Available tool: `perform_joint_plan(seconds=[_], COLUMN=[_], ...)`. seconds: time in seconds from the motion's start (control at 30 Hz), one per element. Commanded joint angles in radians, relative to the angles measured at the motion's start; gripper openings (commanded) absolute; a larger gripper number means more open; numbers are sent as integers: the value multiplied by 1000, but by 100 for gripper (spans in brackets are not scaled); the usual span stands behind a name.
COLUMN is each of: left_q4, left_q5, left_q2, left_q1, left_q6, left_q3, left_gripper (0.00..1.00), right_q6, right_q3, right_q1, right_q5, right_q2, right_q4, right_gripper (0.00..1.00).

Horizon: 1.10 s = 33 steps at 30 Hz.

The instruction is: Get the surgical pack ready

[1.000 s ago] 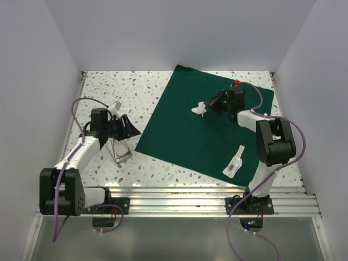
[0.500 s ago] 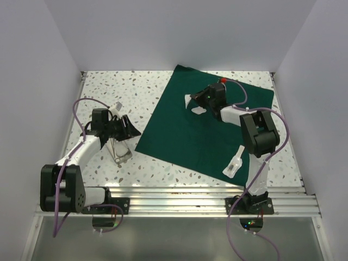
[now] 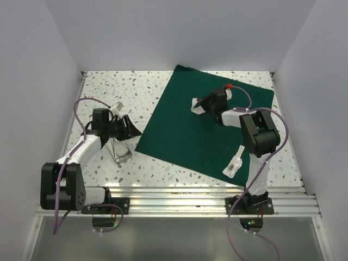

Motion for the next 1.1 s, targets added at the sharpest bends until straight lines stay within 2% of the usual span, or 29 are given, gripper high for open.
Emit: perform_joint_plan(seconds=[0.0,0.53,0.8,1.07], left_q4=[47,48,48,53], left_q5=[25,40,47,51], left_q2=[4,7,4,8], left_q1=[-8,-8,-8,-8], left_q6=[26,27,27,24], left_q3=[12,12,8,9], left_gripper=[50,50,50,50], right_q6=[-12,-46,-59,-7], right_q3=[-29,-103,-149,-156], right_q1=[6,32,57,72], right_q5=[84,182,233,281], right_q2=[-32,-111,-137,-111], right_q4=[34,-65,-81,-44], right_gripper=[0,0,0,0])
